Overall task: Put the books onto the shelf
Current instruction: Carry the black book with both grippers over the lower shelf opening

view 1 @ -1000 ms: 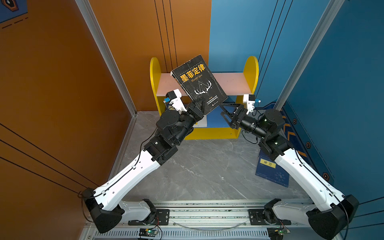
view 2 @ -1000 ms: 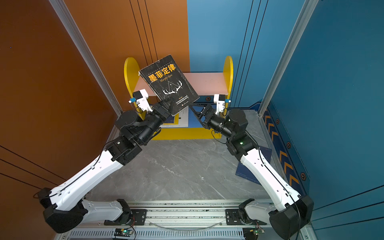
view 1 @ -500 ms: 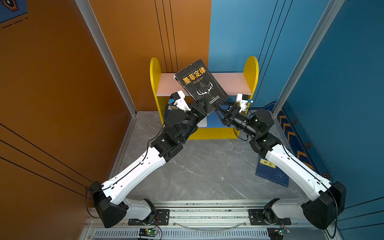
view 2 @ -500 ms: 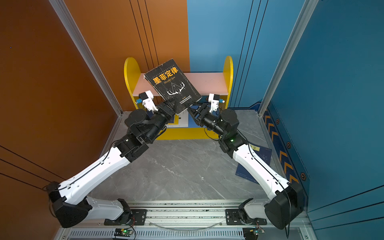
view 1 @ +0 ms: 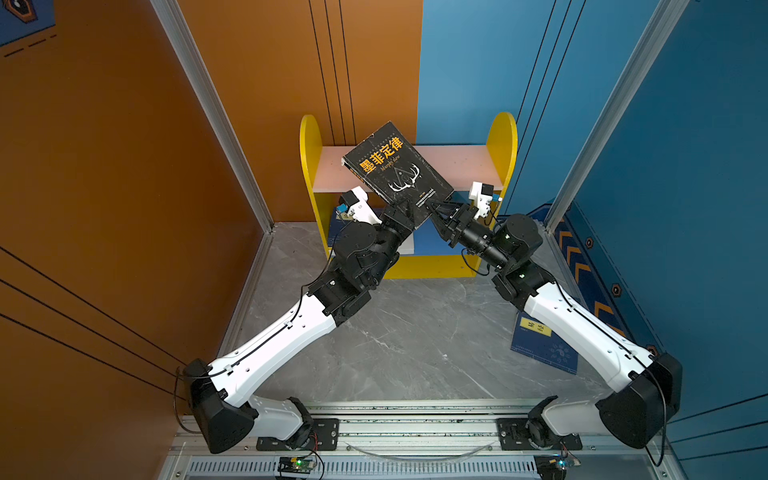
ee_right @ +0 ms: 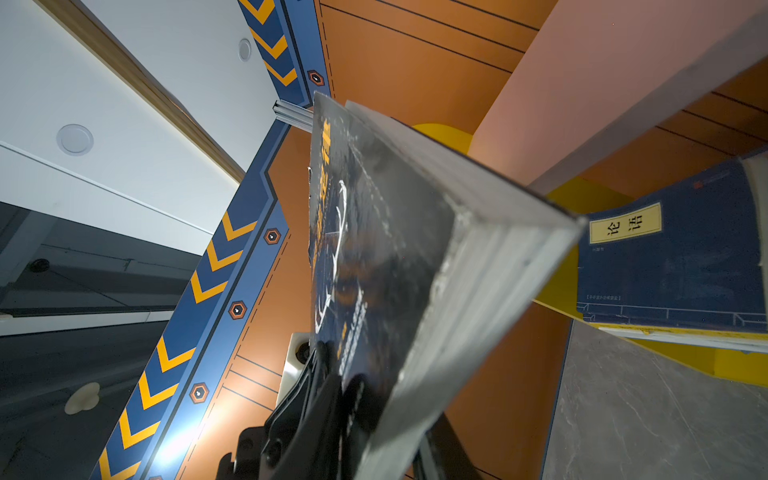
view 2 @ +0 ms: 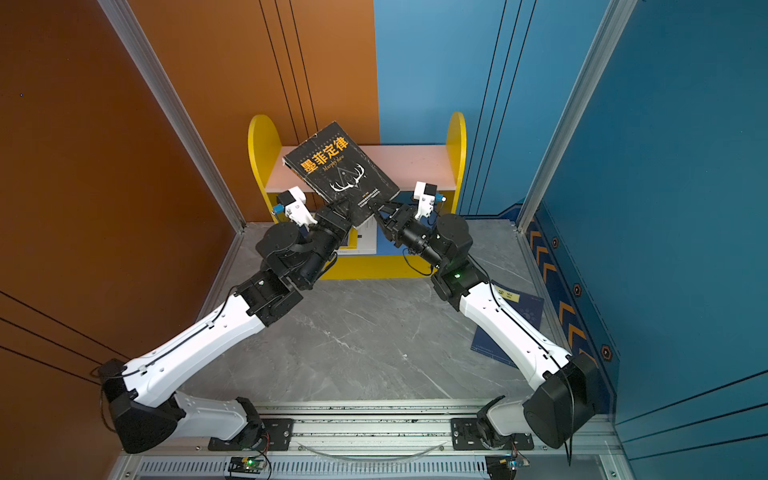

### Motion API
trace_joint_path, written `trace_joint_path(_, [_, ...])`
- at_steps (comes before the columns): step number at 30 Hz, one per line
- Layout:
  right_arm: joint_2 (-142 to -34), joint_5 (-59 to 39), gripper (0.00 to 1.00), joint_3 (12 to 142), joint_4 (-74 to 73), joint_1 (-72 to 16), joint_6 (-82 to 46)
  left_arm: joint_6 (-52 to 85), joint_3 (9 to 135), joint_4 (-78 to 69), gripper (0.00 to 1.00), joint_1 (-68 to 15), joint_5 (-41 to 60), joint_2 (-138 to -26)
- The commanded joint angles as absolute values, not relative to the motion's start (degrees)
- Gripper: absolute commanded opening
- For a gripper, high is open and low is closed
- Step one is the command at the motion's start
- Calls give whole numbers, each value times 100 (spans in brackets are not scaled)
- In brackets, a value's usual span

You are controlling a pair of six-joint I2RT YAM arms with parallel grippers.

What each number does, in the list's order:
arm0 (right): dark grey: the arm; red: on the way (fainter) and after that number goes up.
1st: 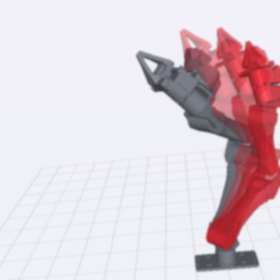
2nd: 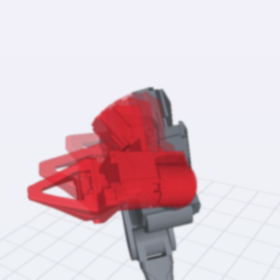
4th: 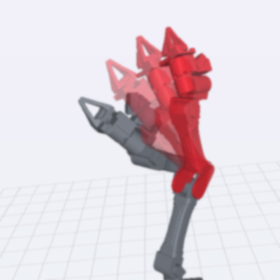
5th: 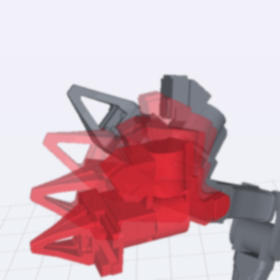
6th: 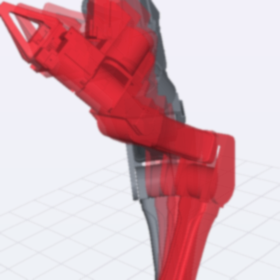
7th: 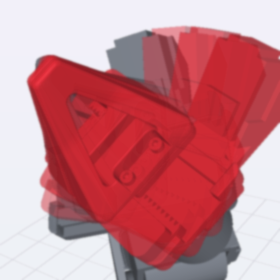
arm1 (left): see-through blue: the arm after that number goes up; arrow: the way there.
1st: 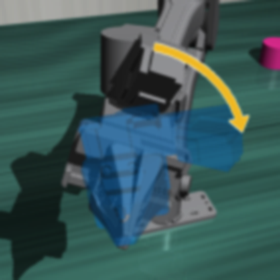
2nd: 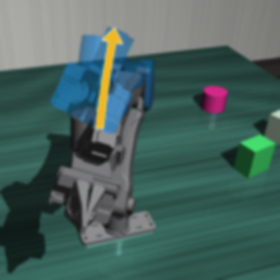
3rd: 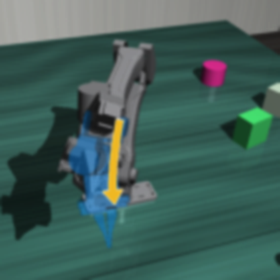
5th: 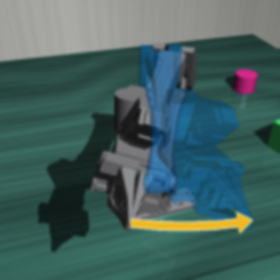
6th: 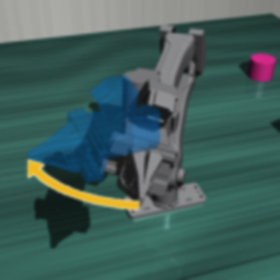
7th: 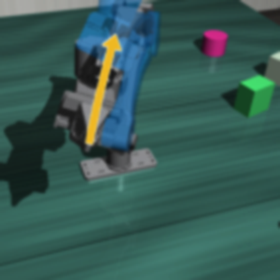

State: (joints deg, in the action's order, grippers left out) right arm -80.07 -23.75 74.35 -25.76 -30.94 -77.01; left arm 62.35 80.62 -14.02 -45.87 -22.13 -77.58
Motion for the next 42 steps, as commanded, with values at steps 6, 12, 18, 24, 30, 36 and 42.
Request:
trace_joint_path(6, [-8132,-2741,16,7900,-2495,-2951,-7661,6170,8165,-1415,10,-4628,-2219,-7626])
trace_joint_path(12, [-8376,-3388,14,8343,-2146,-2741,-7629,6147,8252,-873,33,-4467,-2004,-7495])
trace_joint_path(18, [-8523,-3906,14,8589,-2057,-2405,-7693,6191,8161,-25,47,-4010,-1355,-7163])
trace_joint_path(24, [-8724,-4457,15,8829,-2168,-2024,-7956,6412,7481,119,57,-3345,-688,-6539])
trace_joint_path(30, [-8848,-4942,14,9014,-2215,-1792,-8077,6560,7128,129,58,-2579,369,-6014])
trace_joint_path(36, [-8901,-5417,15,9166,-2208,-1675,-8094,6633,7259,267,62,-2252,950,-6000])
trace_joint_path(42, [-8864,-5684,15,9216,-2202,-1666,-8086,6748,7394,111,57,-2224,1206,-6237])
